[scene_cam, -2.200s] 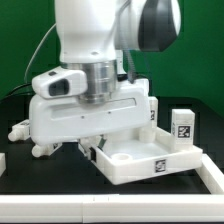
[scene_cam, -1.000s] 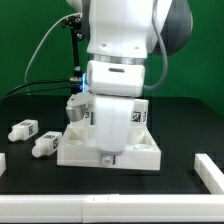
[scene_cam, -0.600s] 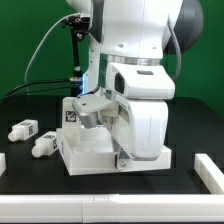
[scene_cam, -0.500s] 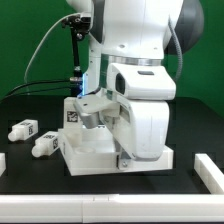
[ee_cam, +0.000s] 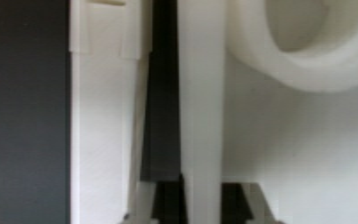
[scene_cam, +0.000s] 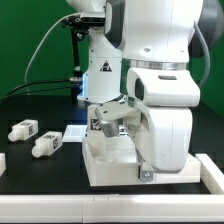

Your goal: Assemble square table

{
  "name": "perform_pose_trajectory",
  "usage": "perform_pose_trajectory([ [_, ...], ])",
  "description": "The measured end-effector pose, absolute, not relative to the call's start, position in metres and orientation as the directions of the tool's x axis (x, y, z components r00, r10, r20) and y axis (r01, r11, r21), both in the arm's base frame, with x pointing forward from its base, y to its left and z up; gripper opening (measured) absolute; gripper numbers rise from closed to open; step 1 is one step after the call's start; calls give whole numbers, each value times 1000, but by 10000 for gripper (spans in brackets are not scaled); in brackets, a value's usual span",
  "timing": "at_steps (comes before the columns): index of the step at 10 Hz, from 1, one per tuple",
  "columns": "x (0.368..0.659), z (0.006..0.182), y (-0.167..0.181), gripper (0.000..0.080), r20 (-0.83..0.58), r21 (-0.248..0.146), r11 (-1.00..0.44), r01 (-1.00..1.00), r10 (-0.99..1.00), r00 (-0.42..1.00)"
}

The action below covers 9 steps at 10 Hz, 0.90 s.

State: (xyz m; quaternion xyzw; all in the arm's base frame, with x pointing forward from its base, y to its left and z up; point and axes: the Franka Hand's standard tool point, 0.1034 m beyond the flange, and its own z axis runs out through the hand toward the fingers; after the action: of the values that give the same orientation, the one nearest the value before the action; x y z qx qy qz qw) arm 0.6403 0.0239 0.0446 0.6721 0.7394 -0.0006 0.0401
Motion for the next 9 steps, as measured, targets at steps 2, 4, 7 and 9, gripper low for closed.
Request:
perform_pose_trajectory([
  [2,640,43,23,44,-60,51,94,994,994,-91],
  [4,646,41,29,44,-55,50,51,997,997,-49],
  [7,655,37,48,44,-35,60,-28,998,999,30],
  [9,653,32,52,44,-31,57,-42,997,999,44],
])
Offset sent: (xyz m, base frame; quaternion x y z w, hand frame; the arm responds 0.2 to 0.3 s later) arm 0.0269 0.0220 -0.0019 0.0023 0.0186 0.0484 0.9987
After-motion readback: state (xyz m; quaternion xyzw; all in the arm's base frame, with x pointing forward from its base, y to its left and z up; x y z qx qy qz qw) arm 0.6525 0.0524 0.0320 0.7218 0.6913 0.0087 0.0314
